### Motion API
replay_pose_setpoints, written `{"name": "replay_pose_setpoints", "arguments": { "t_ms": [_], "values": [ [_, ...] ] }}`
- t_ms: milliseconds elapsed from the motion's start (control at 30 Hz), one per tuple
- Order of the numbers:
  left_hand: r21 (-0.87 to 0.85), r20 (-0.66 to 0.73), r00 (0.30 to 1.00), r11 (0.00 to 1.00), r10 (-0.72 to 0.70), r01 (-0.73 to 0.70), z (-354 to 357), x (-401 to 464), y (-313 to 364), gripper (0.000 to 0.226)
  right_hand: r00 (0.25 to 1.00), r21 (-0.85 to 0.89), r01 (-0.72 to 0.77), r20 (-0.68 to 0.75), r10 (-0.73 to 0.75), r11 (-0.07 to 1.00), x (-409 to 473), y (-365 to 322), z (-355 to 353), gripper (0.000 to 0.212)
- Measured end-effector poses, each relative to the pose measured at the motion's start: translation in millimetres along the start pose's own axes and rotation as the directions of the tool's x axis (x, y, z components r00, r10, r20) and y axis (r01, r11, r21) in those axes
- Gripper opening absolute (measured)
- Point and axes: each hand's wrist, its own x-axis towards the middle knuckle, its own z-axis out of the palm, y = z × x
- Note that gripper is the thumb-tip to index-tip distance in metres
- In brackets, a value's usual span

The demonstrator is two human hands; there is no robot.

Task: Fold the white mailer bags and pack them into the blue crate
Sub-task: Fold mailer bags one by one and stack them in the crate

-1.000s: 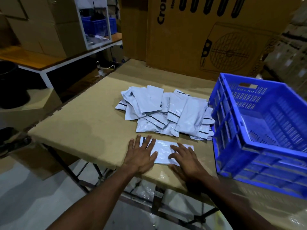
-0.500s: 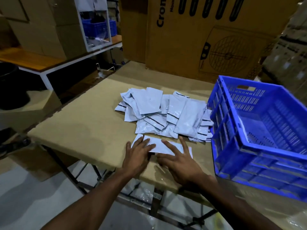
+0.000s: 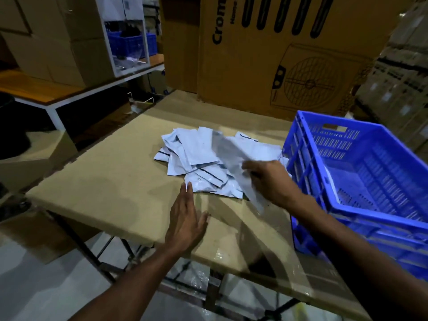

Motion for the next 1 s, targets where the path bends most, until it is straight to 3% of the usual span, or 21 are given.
{"name": "replay_pose_setpoints", "arguments": {
  "t_ms": [100,300,467,600,700,800,867,967,1000],
  "values": [
    [0.109,0.043,0.999,0.994,0.019,-0.024,12.3,1.1,10.4,0.089,0.972,0.155,-0.104,-0.192,0.133,0.983,21.1,13.0,-38.0,0.035],
    [0.254,0.245,0.966,0.957,0.079,-0.142,45.2,11.2,46.9,0.086,0.898,0.220,-0.261,-0.301,0.320,0.940,37.3,61.8,-101.3,0.041],
    [0.257,0.345,0.933,0.947,0.098,-0.194,64.9,17.2,85.7,0.080,0.865,-0.014,-0.292,-0.430,0.257,0.956,23.0,90.9,-145.7,0.037],
    [0.255,0.369,0.925,0.947,0.090,-0.194,73.9,21.9,110.2,0.077,0.857,-0.180,-0.373,-0.442,0.264,0.910,6.3,115.6,-163.3,0.043],
    [0.281,0.344,0.935,0.941,0.086,-0.189,80.1,22.6,114.1,0.078,0.856,-0.316,-0.503,-0.306,0.416,0.804,-10.2,137.8,-157.8,0.049],
    [0.283,0.317,0.944,0.941,0.092,-0.187,83.3,22.5,109.5,0.076,0.825,-0.457,-0.534,-0.102,0.555,0.711,-30.3,154.8,-136.6,0.044],
    [0.295,0.316,0.944,0.936,0.094,-0.192,81.7,22.8,109.0,0.075,0.778,-0.528,-0.517,0.038,0.627,0.674,-37.2,168.9,-113.5,0.037],
    [0.304,0.306,0.947,0.933,0.098,-0.194,80.6,22.7,110.9,0.073,0.626,-0.648,-0.399,0.324,0.709,0.649,-36.0,181.4,-87.8,0.035],
    [0.307,0.300,0.948,0.931,0.102,-0.198,80.3,22.3,111.0,0.072,0.631,-0.652,-0.345,0.372,0.681,0.675,-34.7,185.4,-83.6,0.038]
  ]
}}
